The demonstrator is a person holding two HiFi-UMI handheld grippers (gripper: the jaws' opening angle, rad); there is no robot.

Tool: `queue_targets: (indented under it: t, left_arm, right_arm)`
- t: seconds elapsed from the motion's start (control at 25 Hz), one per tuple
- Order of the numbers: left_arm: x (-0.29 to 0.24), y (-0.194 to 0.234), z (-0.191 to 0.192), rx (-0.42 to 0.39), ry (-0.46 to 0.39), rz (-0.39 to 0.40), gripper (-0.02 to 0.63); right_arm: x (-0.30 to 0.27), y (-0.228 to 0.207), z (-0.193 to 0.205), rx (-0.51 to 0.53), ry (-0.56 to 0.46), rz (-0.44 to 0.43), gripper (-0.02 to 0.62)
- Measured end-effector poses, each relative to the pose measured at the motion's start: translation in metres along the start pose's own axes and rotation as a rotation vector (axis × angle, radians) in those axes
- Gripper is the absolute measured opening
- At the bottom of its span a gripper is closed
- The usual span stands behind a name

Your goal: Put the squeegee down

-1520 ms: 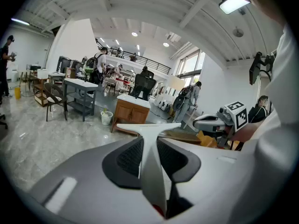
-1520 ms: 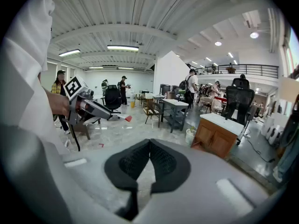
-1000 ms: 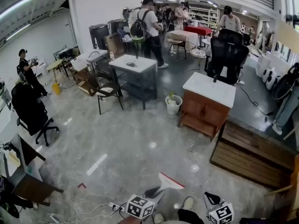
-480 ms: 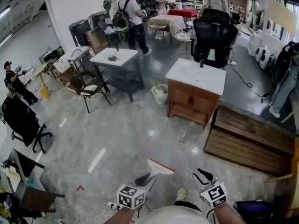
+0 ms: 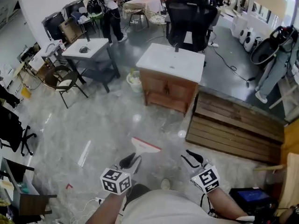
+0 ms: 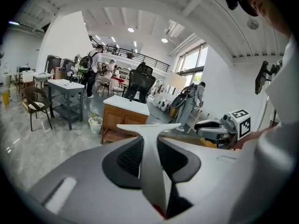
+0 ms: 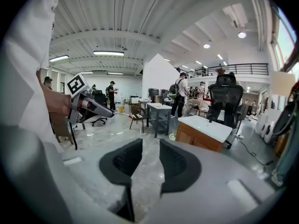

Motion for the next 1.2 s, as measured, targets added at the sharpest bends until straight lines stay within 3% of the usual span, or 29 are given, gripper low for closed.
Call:
queue_targets:
  t: [0.36,0.56,0.92,1.2]
  left_arm:
    - [-0.064,0.04,-0.037,0.006,0.012,-0.008,0.104]
    - [-0.112,0.096,-0.064,0.018,0.014,0.02,0.104]
    - [-0.19,0.196,-0.161,-0.051,0.029,0.116,0.104]
    - [-0.25,0.257,-0.196,-0.074,0.069,0.156,0.104]
  right_arm:
    - [-0.048,-0.06,0.001,-0.021,0.028,0.025,0.101]
    - [-0.101,-0.093,-0.013,-0.033,0.042,0.075,0.101]
    - [-0.216,-0.147,-0.075,-0.056,0.058,0.161,0.101]
    - [-0.281,-0.176,-0.095,-0.111,0.055,0.205,0.101]
Point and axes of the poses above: the fingertips, and each gripper's own axes: x backward along the fingers, y to its left, z out of its underside, the point moved 4 cm from there along x, backward along the fingers, and after that the axes turned 4 degrees about z, right-handed, at the moved point
